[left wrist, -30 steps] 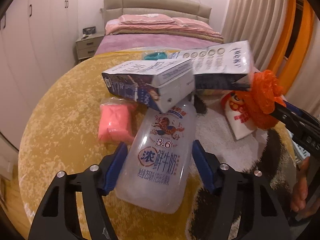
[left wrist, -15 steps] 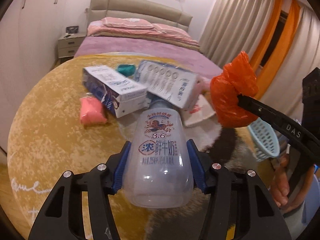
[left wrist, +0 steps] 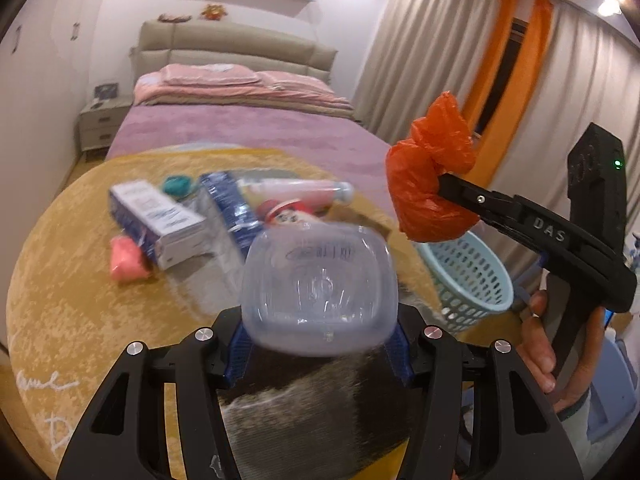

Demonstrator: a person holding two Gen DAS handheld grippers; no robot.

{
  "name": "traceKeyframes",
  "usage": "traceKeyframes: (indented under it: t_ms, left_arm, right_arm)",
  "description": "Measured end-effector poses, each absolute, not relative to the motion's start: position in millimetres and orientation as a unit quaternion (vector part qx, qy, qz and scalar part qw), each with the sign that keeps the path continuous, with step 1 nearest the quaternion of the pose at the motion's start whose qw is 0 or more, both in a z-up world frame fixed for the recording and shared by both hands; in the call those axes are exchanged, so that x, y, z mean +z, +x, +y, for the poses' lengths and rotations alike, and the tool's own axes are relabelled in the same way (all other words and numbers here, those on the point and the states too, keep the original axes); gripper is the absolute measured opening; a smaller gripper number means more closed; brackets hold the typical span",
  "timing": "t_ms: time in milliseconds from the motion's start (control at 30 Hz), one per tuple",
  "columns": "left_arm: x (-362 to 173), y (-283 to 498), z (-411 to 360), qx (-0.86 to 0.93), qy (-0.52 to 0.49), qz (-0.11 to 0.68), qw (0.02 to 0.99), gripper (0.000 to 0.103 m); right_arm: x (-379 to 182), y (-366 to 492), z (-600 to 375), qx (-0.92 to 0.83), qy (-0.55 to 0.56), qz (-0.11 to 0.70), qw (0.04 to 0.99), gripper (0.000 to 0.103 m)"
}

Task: Collect trash
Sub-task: 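Carry the bottle and bag over the blue basket and open both tools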

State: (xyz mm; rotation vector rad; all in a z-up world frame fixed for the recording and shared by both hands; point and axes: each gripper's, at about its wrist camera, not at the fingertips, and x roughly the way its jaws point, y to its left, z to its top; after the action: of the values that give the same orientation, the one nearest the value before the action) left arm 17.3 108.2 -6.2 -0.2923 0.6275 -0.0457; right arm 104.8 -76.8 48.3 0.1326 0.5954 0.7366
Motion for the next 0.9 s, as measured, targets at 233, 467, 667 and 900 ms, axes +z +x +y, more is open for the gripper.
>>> traceKeyframes:
  t_ms: [233, 467, 667, 900]
  left_arm:
    - [7.6, 44.4, 67.1, -0.070, -0.116, 0.298, 0.945, 0.054]
    - [25.8, 89.5, 22.7, -0.134, -0.105, 0.278, 0.945, 0.054]
    - [32.4, 142.3, -24.5, -0.182, -0.097, 0.273, 0.940, 0.054]
    - [6.8, 194.2, -78.5, -0.212, -0.084, 0.294, 0.928, 0.054]
  right_arm:
    - [49.0, 118.8, -128.7, 0.309, 0.100, 0.281, 0.903, 0.026]
    - [45.7, 138.5, -193.5, 0.227, 0.126, 0.277, 0.925, 0.026]
    - [27.5, 158.6, -249.1, 0.150, 0.156, 0.287, 0.933, 0.026]
    - [-15.5, 182.8, -292.9, 0.089, 0.195, 0.335, 0.918, 0.026]
